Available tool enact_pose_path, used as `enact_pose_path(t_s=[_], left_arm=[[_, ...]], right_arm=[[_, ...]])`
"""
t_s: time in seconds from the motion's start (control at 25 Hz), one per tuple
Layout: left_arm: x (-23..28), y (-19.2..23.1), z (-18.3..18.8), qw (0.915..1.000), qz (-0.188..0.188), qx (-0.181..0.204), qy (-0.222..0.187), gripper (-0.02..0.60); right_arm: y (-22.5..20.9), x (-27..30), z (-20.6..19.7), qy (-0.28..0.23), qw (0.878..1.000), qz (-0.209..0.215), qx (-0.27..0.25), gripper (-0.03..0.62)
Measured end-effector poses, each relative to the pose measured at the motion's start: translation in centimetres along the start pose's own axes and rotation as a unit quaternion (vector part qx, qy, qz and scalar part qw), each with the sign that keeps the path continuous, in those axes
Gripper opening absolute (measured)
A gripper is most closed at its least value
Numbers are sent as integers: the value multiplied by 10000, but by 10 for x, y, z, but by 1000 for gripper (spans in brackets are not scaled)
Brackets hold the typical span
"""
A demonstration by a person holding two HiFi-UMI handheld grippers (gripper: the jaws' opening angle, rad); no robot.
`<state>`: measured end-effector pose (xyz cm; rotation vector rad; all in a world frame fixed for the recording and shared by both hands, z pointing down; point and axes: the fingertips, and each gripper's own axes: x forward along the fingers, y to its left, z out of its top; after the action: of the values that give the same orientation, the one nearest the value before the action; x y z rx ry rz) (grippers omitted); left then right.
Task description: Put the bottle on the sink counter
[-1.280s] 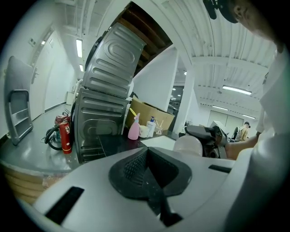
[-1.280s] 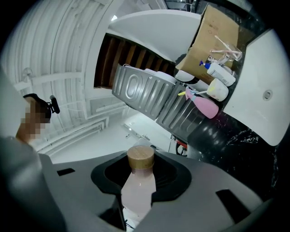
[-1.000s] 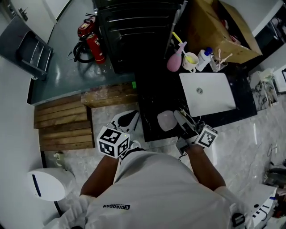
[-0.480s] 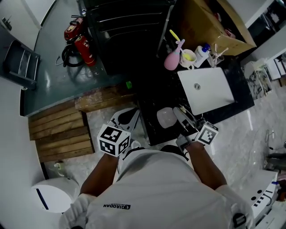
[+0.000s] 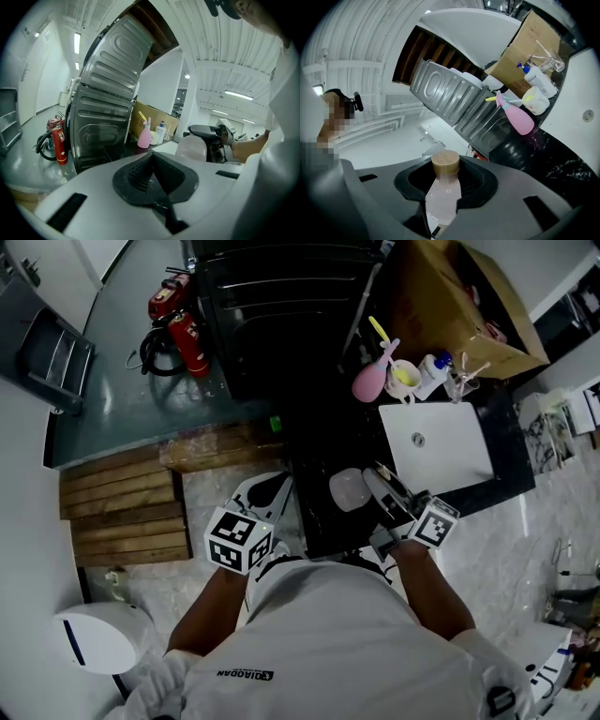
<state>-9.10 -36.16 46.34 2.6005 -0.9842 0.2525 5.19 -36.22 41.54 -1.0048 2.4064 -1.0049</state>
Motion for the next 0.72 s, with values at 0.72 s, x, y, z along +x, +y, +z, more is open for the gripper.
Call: enact_pose_path(t_s=[0.72], left_arm=[[35,-24,-8,9947,995,-188,150,14]], right_arm=[[-51,20,4,1757,9395,23,-2941,152]])
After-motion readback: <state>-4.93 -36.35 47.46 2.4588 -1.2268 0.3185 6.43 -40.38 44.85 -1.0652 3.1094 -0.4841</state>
